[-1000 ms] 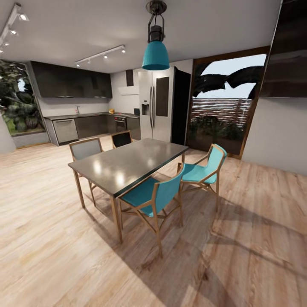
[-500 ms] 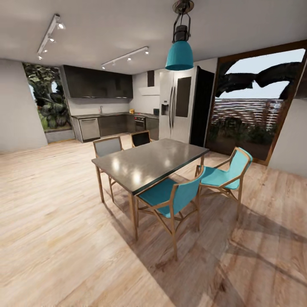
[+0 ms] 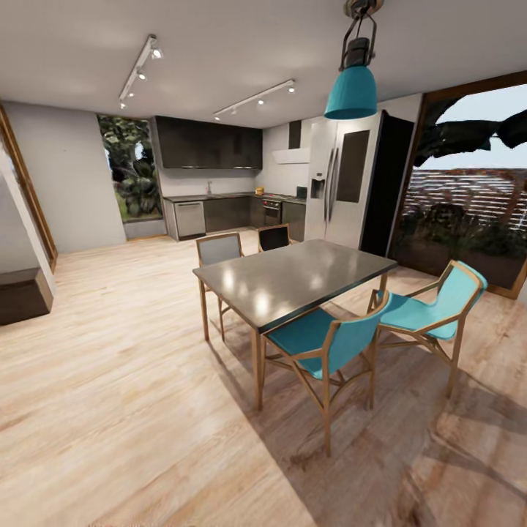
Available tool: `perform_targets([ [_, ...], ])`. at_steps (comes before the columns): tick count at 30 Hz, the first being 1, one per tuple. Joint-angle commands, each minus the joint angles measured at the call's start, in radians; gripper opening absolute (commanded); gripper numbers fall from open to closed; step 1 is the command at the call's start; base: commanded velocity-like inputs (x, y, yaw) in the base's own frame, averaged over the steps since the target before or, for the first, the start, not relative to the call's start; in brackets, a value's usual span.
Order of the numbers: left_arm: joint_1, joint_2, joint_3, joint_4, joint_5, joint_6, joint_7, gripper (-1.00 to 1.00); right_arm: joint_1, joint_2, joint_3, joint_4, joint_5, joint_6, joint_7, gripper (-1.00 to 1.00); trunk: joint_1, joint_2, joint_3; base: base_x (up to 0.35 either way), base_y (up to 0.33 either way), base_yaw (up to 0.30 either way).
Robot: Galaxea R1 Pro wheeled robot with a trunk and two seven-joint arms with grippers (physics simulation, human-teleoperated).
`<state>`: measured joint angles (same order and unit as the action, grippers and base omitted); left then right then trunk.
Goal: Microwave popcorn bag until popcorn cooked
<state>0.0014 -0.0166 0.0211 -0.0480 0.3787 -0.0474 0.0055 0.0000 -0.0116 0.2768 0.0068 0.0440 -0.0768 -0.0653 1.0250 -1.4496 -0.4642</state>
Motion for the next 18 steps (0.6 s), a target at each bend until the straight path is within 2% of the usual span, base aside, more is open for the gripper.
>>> perform_targets([
  [1, 0.0, 0.0, 0.001, -0.001, 0.006, -0.002, 0.001, 1.0, 0.0, 0.0, 0.002, 0.001, 0.005, -0.003, -0.004, 1.0, 0.0, 0.0, -0.001, 0.0, 0.0, 0.295],
  [18, 0.0, 0.0, -0.001, 0.0, 0.008, -0.001, 0.0, 1.0, 0.0, -0.001, 0.005, 0.005, 0.005, -0.003, -0.004, 1.0, 0.0, 0.0, -0.001, 0.0, 0.0, 0.295],
])
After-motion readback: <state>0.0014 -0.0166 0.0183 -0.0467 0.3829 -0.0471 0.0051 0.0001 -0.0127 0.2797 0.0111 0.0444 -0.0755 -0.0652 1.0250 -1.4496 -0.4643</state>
